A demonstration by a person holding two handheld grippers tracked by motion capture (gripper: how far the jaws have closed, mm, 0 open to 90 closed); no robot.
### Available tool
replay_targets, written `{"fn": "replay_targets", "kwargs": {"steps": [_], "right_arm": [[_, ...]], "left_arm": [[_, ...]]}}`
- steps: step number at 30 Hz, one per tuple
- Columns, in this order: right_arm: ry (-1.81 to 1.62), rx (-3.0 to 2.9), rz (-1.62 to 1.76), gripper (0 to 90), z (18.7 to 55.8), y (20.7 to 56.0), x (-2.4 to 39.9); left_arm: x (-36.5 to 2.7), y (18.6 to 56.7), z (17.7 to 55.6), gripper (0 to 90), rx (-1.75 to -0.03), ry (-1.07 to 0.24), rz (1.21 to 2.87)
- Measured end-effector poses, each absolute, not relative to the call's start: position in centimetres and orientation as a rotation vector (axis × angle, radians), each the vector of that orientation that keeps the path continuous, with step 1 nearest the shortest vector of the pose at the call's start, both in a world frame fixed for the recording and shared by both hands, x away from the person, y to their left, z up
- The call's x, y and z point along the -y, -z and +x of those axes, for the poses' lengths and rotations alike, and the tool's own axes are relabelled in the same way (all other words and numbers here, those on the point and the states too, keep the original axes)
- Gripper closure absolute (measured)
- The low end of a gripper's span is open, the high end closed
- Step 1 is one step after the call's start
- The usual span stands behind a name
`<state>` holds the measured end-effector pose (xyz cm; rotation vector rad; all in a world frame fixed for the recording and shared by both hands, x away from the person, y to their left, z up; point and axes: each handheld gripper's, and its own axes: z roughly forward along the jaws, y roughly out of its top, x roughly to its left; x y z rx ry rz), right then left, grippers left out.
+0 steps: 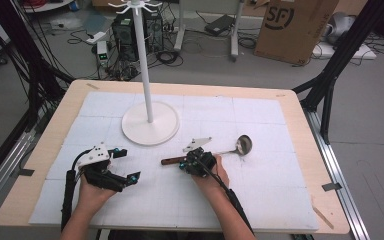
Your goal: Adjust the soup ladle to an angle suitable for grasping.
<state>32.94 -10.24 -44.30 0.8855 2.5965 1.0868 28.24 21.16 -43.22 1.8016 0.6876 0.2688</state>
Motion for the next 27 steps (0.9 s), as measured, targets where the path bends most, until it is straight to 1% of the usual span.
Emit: {"fn": "replay_targets", "kwargs": {"steps": [3, 4, 5, 7, 12, 14, 16, 20, 23, 27], "right_arm": [[-1.118, -2.606, 0.846, 83.5, 32.8, 43.7, 11.0], [-1.131, -2.597, 0.820, 77.7, 32.7, 43.0, 12.0], [-1.131, -2.597, 0.820, 77.7, 32.7, 43.0, 12.0], [-1.103, -2.578, 0.804, 70.8, 32.7, 42.5, 13.0], [-1.017, -2.523, 0.801, 61.2, 33.2, 41.8, 15.9], [-1.011, -2.532, 0.793, 60.3, 33.3, 41.8, 16.1], [-0.970, -2.540, 0.743, 56.9, 33.6, 42.1, 16.5], [-0.909, -2.570, 0.685, 53.6, 34.3, 42.6, 16.7], [-0.888, -2.583, 0.659, 52.6, 34.9, 43.1, 16.6], [-0.881, -2.605, 0.648, 54.0, 35.5, 43.7, 16.6]], "left_arm": [[-21.1, 43.2, 28.2, 1.8, -0.685, -0.266, 1.799], [-21.1, 43.2, 28.2, 1.8, -0.685, -0.265, 1.801], [-21.1, 43.3, 28.2, 1.8, -0.687, -0.265, 1.803], [-21.1, 43.3, 28.3, 1.8, -0.687, -0.267, 1.807], [-21.1, 43.3, 28.2, 1.8, -0.690, -0.267, 1.803], [-21.1, 43.3, 28.2, 1.8, -0.692, -0.266, 1.804], [-21.1, 43.3, 28.2, 1.8, -0.690, -0.267, 1.807], [-21.0, 43.4, 28.3, 1.8, -0.691, -0.264, 1.808], [-21.1, 43.4, 28.3, 1.8, -0.690, -0.265, 1.813], [-21.1, 43.4, 28.3, 1.8, -0.691, -0.265, 1.814]]}}
